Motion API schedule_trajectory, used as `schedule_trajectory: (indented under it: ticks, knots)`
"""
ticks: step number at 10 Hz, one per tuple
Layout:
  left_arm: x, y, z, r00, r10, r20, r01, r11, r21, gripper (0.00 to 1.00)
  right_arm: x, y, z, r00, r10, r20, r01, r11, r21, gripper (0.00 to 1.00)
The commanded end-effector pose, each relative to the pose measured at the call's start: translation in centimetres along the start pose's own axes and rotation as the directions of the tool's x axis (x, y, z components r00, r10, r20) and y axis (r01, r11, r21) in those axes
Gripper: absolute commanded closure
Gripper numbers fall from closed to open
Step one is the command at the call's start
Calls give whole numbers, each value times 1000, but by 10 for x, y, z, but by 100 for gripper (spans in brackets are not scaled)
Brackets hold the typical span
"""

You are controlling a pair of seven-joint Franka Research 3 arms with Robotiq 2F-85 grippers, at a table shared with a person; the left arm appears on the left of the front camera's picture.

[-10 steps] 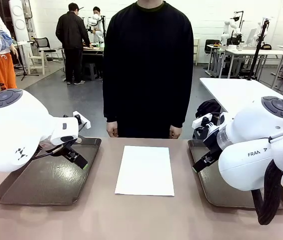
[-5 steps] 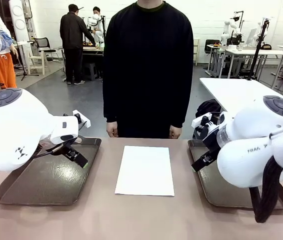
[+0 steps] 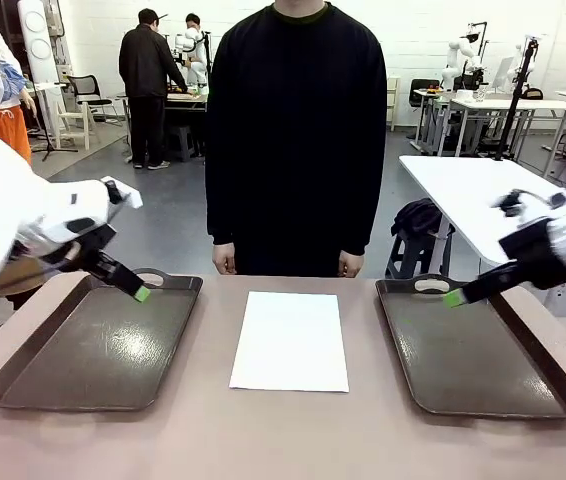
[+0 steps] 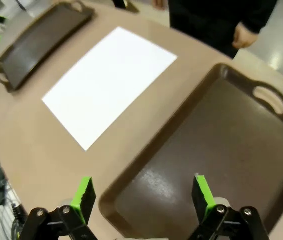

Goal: Sort the A4 documents.
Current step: Receive the A4 Paper.

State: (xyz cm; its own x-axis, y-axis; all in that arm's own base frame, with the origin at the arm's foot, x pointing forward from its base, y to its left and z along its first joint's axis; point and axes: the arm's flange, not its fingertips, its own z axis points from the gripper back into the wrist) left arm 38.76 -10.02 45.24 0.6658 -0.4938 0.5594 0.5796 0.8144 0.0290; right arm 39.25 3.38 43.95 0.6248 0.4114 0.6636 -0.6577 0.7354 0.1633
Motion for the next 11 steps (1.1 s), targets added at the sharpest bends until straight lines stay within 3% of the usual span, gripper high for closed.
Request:
schedule_trajectory:
  ticks: [1,3,5,9,11]
  knots:
    - [-26,18,42,998,-56,36,63,966,-251,0,-16,-16,13,997,3,71,-9,996,89,0]
    - [-37,39,68,994,-27,103,61,937,-343,0,-18,-25,31,989,-4,148,-23,984,175,0]
    - [-45,49,90,989,-28,145,79,929,-362,0,-19,-31,44,982,0,189,-37,981,191,0]
    - [-52,47,86,991,-10,131,57,931,-362,0,-23,-26,59,971,49,235,-88,983,159,0]
    - [-53,45,83,990,-15,141,68,923,-378,0,-23,-25,55,974,62,219,-100,981,165,0]
